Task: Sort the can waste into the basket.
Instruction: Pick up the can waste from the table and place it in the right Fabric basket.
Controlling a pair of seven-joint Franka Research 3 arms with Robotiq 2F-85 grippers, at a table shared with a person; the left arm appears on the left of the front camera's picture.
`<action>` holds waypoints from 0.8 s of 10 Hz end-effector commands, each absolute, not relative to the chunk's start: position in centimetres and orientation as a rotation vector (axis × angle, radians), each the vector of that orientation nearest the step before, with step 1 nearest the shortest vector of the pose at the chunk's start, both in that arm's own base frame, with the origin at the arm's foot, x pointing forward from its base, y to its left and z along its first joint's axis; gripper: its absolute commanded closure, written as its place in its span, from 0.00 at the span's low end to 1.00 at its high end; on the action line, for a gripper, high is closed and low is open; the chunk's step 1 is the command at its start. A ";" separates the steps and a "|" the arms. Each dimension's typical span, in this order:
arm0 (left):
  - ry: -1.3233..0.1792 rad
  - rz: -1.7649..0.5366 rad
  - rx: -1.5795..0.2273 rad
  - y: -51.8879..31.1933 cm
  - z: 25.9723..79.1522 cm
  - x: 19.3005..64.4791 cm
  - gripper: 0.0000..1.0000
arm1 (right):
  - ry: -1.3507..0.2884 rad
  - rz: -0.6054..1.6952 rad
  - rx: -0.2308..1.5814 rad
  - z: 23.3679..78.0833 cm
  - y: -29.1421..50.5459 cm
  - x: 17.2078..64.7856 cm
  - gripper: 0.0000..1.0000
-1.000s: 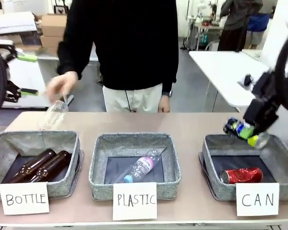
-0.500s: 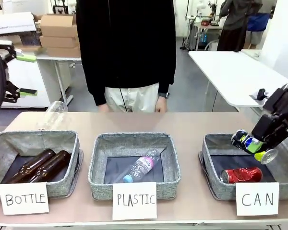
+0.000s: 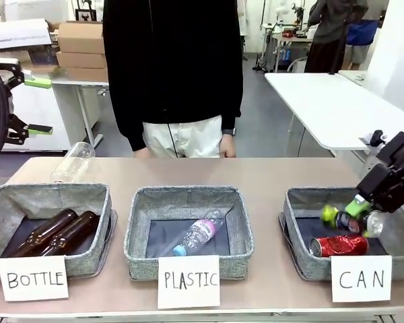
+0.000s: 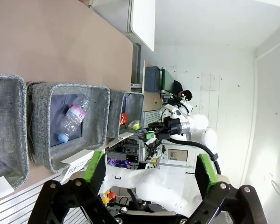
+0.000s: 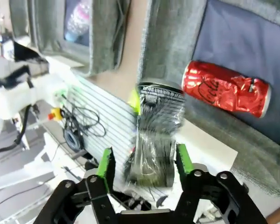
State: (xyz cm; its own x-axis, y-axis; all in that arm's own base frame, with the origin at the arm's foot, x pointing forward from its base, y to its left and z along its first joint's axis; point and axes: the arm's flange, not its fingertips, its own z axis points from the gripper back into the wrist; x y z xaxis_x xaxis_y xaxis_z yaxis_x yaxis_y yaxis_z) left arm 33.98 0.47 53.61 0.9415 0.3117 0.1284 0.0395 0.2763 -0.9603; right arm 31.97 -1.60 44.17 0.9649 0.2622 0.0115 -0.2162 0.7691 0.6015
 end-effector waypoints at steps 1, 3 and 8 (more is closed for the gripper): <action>-0.318 0.189 -1.309 0.4 53.9 34.0 0.00 | -0.065 0.214 0.690 43.7 -1.6 31.3 0.00; -0.318 0.189 -1.309 0.4 53.9 34.0 0.00 | -0.125 0.203 0.713 43.8 -1.3 31.1 0.00; -0.318 0.189 -1.309 0.4 53.9 34.0 0.00 | -0.096 0.206 0.896 43.6 -1.6 31.8 0.00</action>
